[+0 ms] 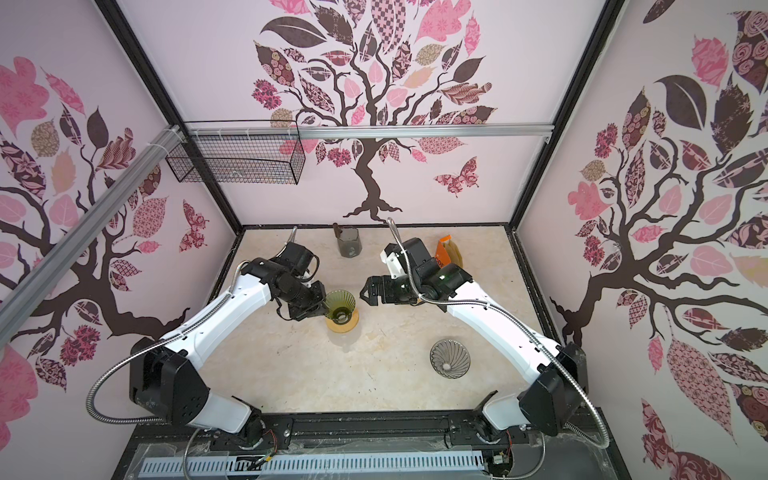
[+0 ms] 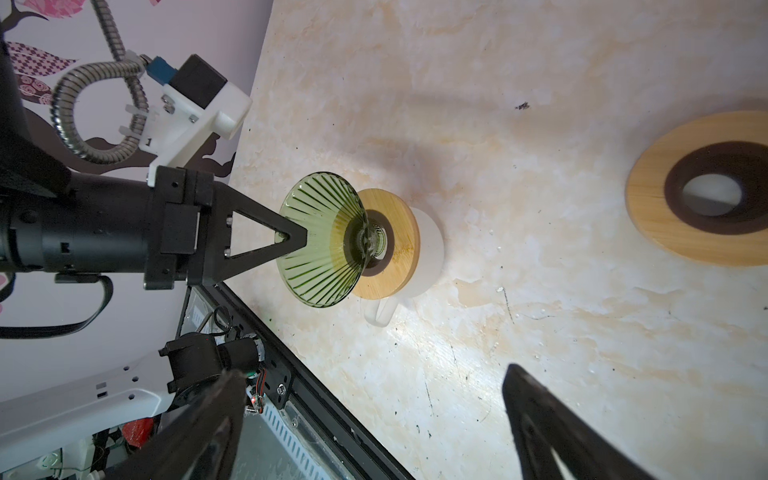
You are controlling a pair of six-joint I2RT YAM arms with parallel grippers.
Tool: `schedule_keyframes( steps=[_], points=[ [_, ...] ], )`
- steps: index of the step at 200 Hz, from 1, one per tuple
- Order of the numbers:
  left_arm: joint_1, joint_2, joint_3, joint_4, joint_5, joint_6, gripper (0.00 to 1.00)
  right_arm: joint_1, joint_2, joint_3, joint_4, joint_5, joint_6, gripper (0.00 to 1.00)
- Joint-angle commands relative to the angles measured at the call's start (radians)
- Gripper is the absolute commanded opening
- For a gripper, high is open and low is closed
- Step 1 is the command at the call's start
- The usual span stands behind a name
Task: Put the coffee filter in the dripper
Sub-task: 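Lower the dripper into the ring with left gripper while right closes on rim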
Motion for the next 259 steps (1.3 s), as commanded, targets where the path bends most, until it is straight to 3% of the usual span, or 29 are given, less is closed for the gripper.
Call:
schedule_keyframes(
  steps=[1, 134, 205, 259],
  points=[
    [-0.001, 0.005, -0.024, 0.021, -0.007, 0.02, 0.0, 0.007, 0.047, 0.038, 0.006, -0.006, -0.042, 0.92],
    [0.0, 0.015, -0.06, 0.052, -0.001, 0.022, 0.0, 0.038, 0.293, 0.215, -0.024, -0.049, -0.094, 0.59],
    [0.0, 0.02, -0.053, 0.043, -0.004, 0.03, 0.0, 0.054, 0.377, 0.25, -0.038, -0.061, -0.096, 0.34],
    [-0.001, 0.016, -0.059, 0.044, -0.006, 0.03, 0.0, 0.056, 0.407, 0.26, -0.039, -0.058, -0.095, 0.29]
  ],
)
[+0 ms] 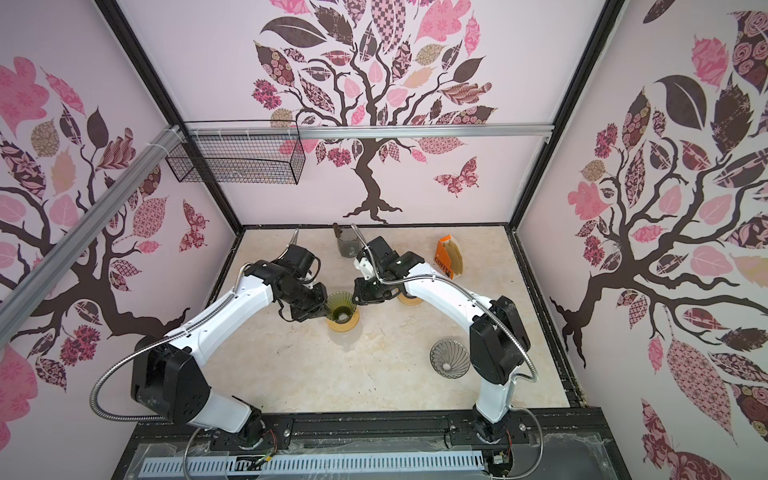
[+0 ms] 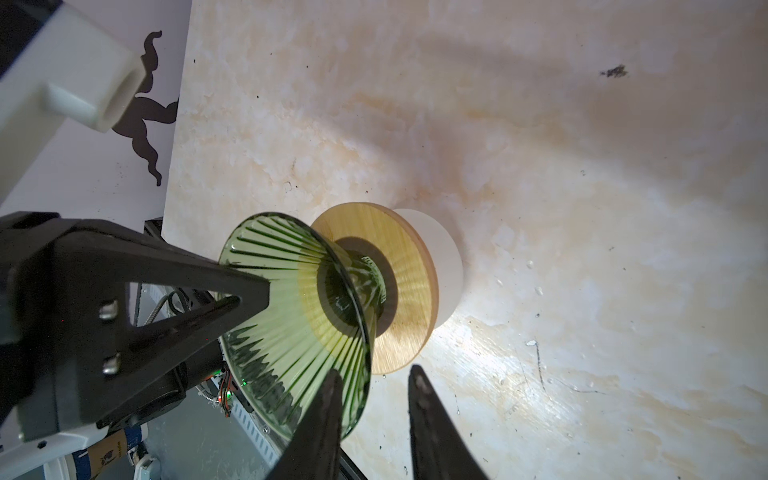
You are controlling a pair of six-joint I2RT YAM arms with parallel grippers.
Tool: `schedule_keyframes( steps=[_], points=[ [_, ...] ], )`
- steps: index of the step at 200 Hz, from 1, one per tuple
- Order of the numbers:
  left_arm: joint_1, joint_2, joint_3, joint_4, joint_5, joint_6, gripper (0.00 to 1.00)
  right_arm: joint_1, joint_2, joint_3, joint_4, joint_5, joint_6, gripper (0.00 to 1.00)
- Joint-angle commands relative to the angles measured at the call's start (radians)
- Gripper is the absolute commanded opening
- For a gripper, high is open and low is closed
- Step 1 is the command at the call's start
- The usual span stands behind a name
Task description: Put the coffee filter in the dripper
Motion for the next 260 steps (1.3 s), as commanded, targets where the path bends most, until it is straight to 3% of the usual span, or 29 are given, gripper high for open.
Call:
schedule_keyframes(
  steps=[1, 121, 182, 217, 260],
  points=[
    [-0.001, 0.005, -0.025, -0.002, -0.014, 0.017, 0.0, 0.01, 0.031, 0.049, -0.011, -0.007, -0.01, 0.29],
    [0.0, -0.001, -0.009, -0.008, -0.014, 0.023, 0.02, 0.029, 0.058, 0.064, -0.014, 0.01, -0.01, 0.05],
    [0.004, -0.046, 0.011, -0.018, -0.045, 0.021, 0.18, 0.03, 0.056, 0.062, -0.029, 0.028, -0.017, 0.03],
    [0.008, -0.044, 0.025, -0.029, -0.059, 0.022, 0.19, 0.032, 0.058, 0.063, -0.036, 0.033, -0.015, 0.03],
    [0.011, -0.021, 0.048, -0.039, -0.078, 0.039, 0.14, 0.031, 0.061, 0.07, -0.04, 0.031, -0.012, 0.03]
  ],
)
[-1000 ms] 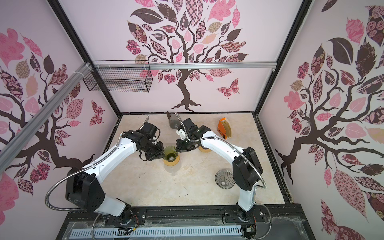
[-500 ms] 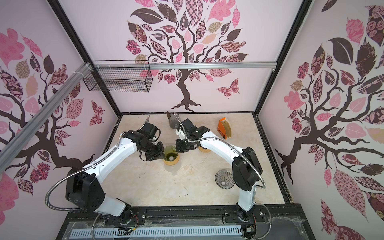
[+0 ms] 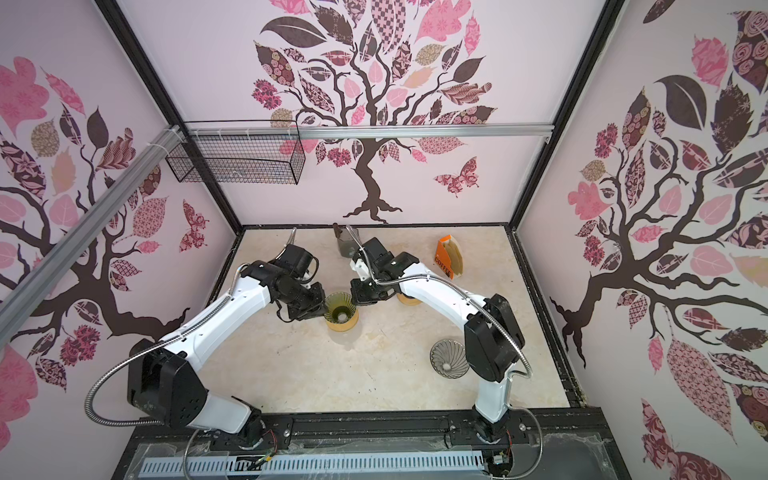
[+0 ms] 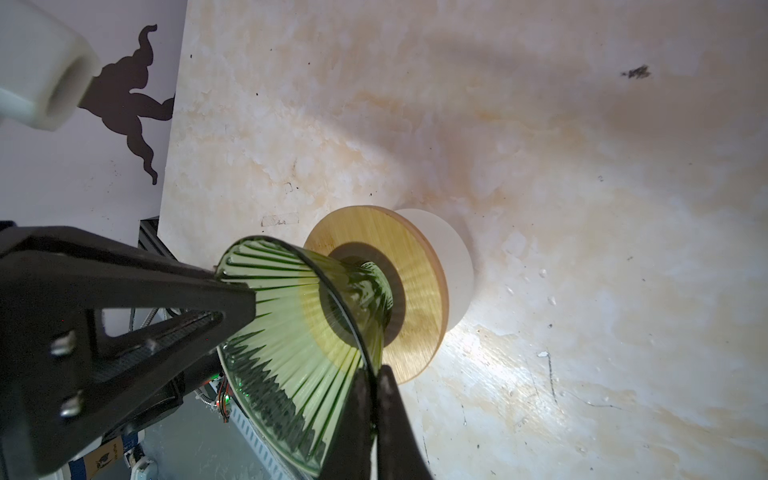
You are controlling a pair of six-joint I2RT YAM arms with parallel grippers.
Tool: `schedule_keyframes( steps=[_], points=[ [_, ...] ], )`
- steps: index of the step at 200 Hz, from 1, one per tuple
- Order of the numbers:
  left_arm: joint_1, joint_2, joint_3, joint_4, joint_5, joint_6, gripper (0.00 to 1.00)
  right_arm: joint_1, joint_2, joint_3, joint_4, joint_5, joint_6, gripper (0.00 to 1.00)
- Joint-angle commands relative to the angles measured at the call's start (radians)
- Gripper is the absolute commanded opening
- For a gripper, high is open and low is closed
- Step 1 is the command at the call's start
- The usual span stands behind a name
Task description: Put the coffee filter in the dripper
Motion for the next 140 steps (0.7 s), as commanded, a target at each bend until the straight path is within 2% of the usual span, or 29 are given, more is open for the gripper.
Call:
schedule_keyframes(
  steps=[1, 63, 140],
  points=[
    [0.008, 0.004, 0.047, -0.026, -0.041, 0.026, 0.13, 0.011, 0.031, 0.048, -0.042, 0.02, -0.019, 0.03],
    [0.008, 0.024, 0.053, -0.022, -0.04, 0.038, 0.04, 0.01, 0.05, 0.063, -0.055, 0.018, -0.025, 0.04],
    [0.008, 0.025, 0.014, -0.014, -0.021, 0.062, 0.0, 0.011, 0.036, -0.012, -0.003, 0.003, -0.021, 0.03]
  ],
)
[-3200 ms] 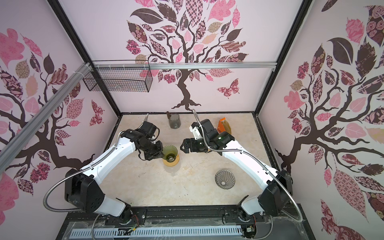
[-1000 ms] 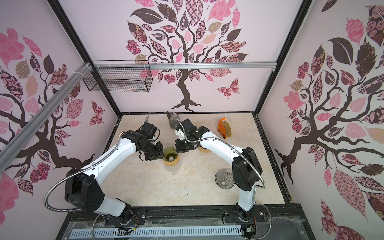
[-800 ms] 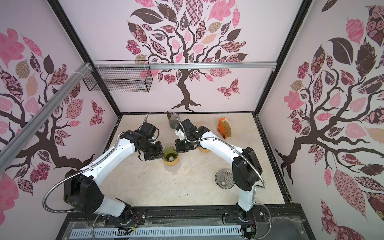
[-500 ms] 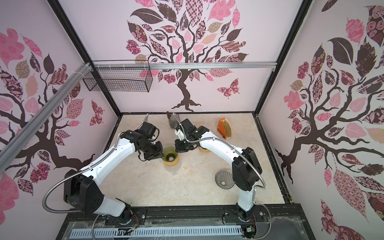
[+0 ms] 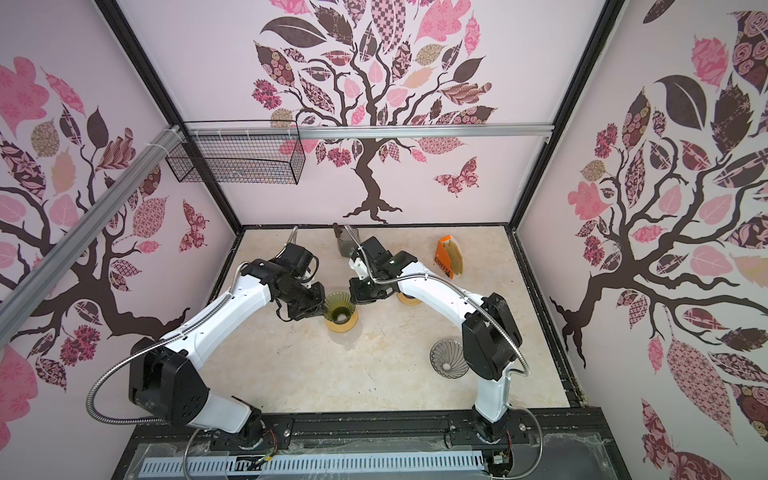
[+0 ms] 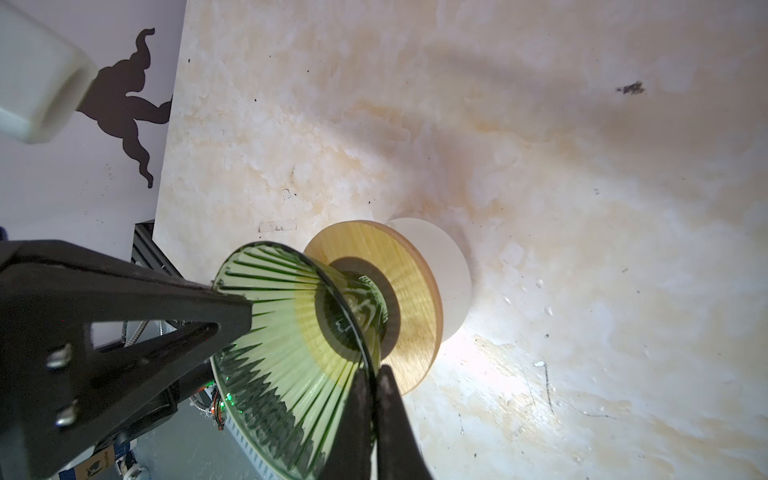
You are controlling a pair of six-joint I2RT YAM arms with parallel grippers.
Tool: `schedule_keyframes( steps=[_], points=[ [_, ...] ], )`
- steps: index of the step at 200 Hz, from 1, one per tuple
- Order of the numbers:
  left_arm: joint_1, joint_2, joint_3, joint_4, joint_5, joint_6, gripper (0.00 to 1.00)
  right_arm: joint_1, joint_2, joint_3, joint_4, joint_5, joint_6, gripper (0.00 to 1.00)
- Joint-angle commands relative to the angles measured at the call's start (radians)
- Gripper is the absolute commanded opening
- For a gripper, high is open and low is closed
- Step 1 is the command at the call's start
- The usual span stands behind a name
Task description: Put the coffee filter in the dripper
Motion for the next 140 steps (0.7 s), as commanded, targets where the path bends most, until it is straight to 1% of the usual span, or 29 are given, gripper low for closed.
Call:
schedule_keyframes(
  steps=[1, 64, 140],
  points=[
    [0.005, 0.014, -0.003, 0.005, -0.024, 0.011, 0.0, 0.008, 0.017, -0.032, -0.007, -0.009, -0.014, 0.03],
    [0.004, 0.019, -0.047, 0.022, -0.012, 0.007, 0.0, 0.008, 0.017, -0.084, 0.011, -0.025, -0.016, 0.03],
    [0.004, 0.037, -0.096, 0.049, -0.001, 0.001, 0.0, 0.007, 0.016, -0.127, 0.004, -0.014, -0.024, 0.03]
  ],
)
